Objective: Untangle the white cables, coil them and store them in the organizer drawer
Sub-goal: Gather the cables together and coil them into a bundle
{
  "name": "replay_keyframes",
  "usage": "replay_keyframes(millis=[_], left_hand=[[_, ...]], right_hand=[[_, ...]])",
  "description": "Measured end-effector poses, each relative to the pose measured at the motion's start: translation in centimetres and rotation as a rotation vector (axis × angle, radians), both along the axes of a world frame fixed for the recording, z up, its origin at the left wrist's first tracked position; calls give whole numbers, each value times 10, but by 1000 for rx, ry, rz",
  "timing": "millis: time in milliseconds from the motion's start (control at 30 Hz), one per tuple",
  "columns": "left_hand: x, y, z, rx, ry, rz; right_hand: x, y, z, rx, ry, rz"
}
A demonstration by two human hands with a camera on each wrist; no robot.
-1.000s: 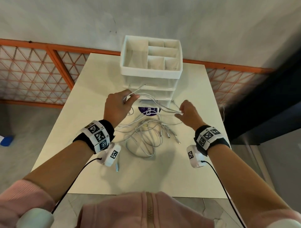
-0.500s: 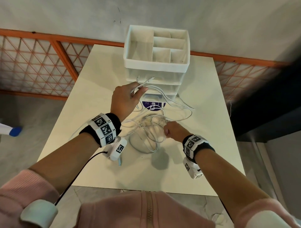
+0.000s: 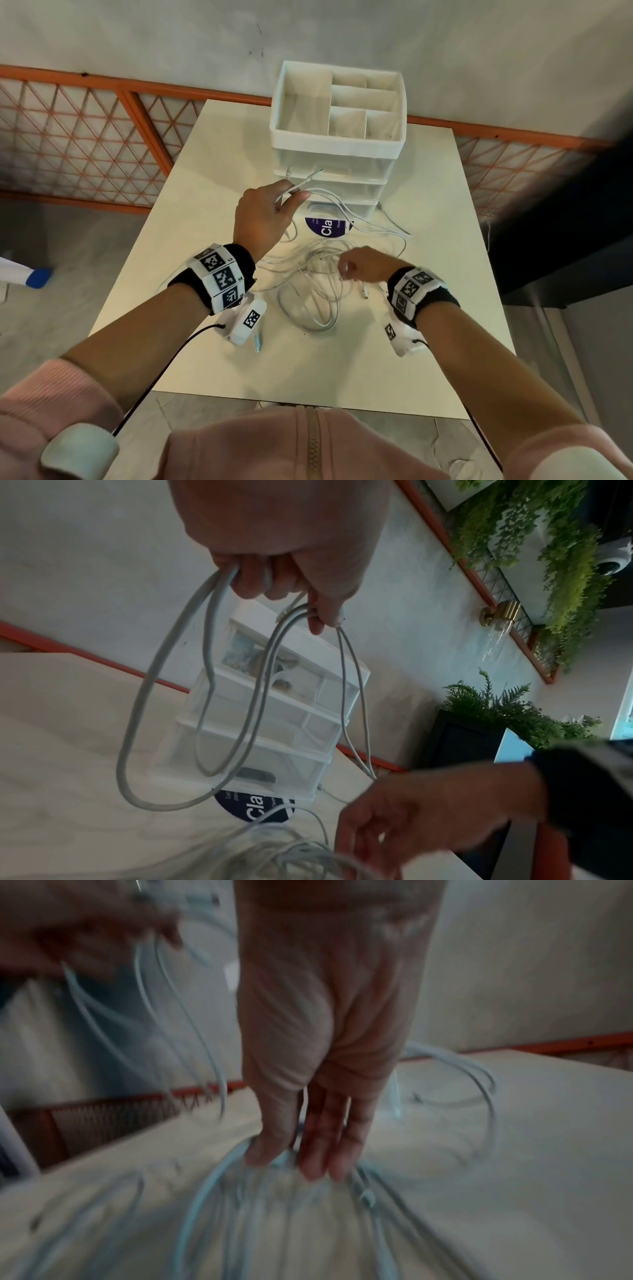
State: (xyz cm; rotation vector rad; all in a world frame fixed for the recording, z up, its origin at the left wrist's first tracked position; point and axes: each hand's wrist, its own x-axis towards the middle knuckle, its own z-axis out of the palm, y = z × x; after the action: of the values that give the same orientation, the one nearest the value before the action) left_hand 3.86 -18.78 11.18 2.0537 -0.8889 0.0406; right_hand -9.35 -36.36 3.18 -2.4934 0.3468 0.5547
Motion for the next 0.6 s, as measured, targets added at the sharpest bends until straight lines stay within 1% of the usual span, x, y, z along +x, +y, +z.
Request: replay_keyframes(millis=[67, 167, 300, 400, 500, 533, 600], left_hand=[[1, -1, 3, -6, -9, 19], [4, -5, 8, -60, 31, 3], [1, -14, 17, -219, 187, -61], [0, -17, 18, -234, 201, -88], [1, -17, 18, -260, 248, -170], [1, -18, 19, -268, 274, -205], [-1, -19, 23, -281, 333, -274]], right_hand=[[13, -1, 32, 29, -43, 15], [25, -3, 86, 170, -177, -91], [26, 3, 147, 212, -368, -114], [26, 5, 174, 234, -547, -201], [27, 8, 188, 294, -695, -297], [28, 10, 191, 303, -708, -310], [31, 14, 190, 309, -679, -296]])
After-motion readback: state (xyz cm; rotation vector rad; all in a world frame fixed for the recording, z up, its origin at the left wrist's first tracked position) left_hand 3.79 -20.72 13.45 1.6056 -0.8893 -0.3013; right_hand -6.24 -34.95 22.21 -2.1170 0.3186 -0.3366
